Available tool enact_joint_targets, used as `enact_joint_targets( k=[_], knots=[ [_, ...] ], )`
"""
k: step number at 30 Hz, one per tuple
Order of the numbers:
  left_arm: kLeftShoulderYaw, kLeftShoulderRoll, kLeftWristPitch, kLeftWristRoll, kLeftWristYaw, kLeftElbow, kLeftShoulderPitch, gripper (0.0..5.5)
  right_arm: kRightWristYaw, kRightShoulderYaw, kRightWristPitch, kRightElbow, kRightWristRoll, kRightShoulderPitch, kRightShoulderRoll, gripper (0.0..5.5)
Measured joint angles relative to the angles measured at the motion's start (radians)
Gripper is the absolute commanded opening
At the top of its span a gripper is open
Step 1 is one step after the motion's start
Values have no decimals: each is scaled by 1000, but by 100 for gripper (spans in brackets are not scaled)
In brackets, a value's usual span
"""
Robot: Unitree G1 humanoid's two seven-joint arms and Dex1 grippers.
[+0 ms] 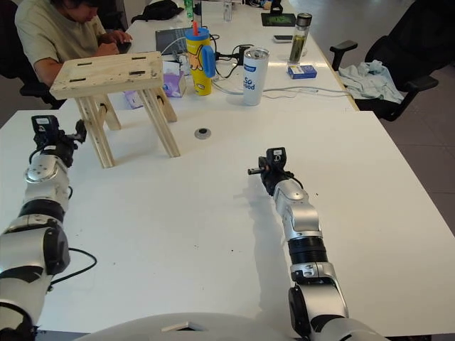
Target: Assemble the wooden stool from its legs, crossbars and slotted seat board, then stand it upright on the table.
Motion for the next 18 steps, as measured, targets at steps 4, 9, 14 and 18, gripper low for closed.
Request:
enact_joint_targets(
  k=[4,9,14,18],
  knots=[
    [-12,-135,52,-36,8,-177,19,396,-20,-4,-119,102,-14,-116,25,0],
    [-50,-238,118,-22,50,-324,69,396,-30,-18,-236,234,-10,-233,63,0],
    [-60,-268,185,-42,7,-458,175,394,12,-14,-284,327,-7,-250,84,20],
    [-80,-308,196,-41,-1,-514,185,394,40,-17,-375,346,-7,-251,84,81]
  ],
)
